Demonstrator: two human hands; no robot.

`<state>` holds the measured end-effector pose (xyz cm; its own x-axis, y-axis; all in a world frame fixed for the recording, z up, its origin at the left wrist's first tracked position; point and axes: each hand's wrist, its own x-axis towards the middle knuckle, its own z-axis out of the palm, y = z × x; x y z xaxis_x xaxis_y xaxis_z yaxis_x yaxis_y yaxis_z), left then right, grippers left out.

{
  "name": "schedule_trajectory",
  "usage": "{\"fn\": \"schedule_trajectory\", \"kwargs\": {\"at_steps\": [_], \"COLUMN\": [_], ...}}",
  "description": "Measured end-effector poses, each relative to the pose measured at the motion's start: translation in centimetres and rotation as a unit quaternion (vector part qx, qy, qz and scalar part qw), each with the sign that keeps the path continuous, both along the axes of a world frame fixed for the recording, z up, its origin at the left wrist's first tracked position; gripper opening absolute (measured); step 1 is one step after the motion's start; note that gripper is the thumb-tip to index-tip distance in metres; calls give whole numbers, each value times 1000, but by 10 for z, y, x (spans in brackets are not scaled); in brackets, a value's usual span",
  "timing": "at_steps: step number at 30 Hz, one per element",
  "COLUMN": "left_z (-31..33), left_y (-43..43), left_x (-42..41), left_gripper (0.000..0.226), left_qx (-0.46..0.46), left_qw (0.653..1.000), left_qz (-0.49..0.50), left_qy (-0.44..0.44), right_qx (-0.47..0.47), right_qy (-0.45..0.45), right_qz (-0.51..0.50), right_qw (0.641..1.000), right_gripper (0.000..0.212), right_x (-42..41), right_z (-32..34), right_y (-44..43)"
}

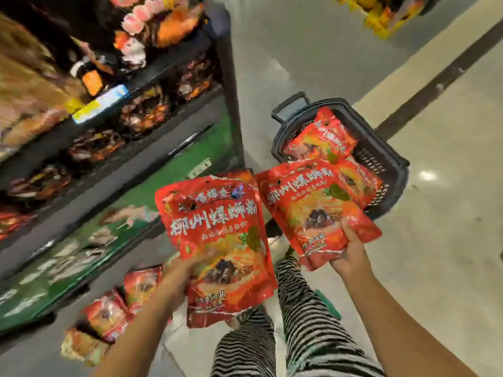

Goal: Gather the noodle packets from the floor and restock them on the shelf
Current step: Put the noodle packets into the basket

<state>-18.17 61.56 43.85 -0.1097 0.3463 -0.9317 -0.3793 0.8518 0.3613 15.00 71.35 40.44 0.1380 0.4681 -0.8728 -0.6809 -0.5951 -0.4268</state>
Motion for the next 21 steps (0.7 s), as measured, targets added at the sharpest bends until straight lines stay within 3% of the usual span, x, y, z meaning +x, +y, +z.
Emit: {"fn": "schedule_trajectory", "kwargs": {"at_steps": [2, 4, 5, 7, 9, 11, 13, 15, 18, 19, 21], "left_z": [-2, 0, 2, 2, -9, -33, -54, -82, -130, -148, -182], "left_y": [47, 93, 117, 161, 201, 240, 278, 317, 379, 397, 429], "left_x": [30, 64, 84, 118, 142, 162, 187, 209, 239, 249, 267], "left_gripper": [53, 47, 55, 67, 55, 53, 67, 69, 83, 96, 104], "left_qx": [-4, 20, 37, 45, 28, 15, 10, 17, 14, 16, 6], "left_qw": [999, 996, 993, 987, 981, 972, 959, 947, 915, 905, 884], "left_qz": [-30, -72, -97, -148, -185, -231, -275, -313, -396, -420, -465], "left_qy": [22, 51, 60, 54, 48, 50, 66, 66, 68, 63, 56], "right_qx": [-9, -2, -6, -17, -27, -36, -50, -89, -110, -113, -110], "right_qy": [7, 12, 17, 28, 29, 36, 63, 57, 96, 100, 100], "right_qz": [-54, -96, -112, -137, -174, -206, -249, -291, -343, -357, -390], "right_qw": [998, 995, 993, 990, 984, 977, 965, 951, 928, 922, 909], "right_gripper": [60, 93, 106, 101, 83, 105, 125, 109, 55, 52, 67], "right_x": [30, 58, 71, 90, 105, 118, 128, 133, 138, 138, 135], "right_z": [-9, -22, -31, -40, -49, -72, -100, -112, -154, -169, -196], "right_y": [14, 26, 31, 45, 61, 72, 81, 99, 118, 124, 137]}}
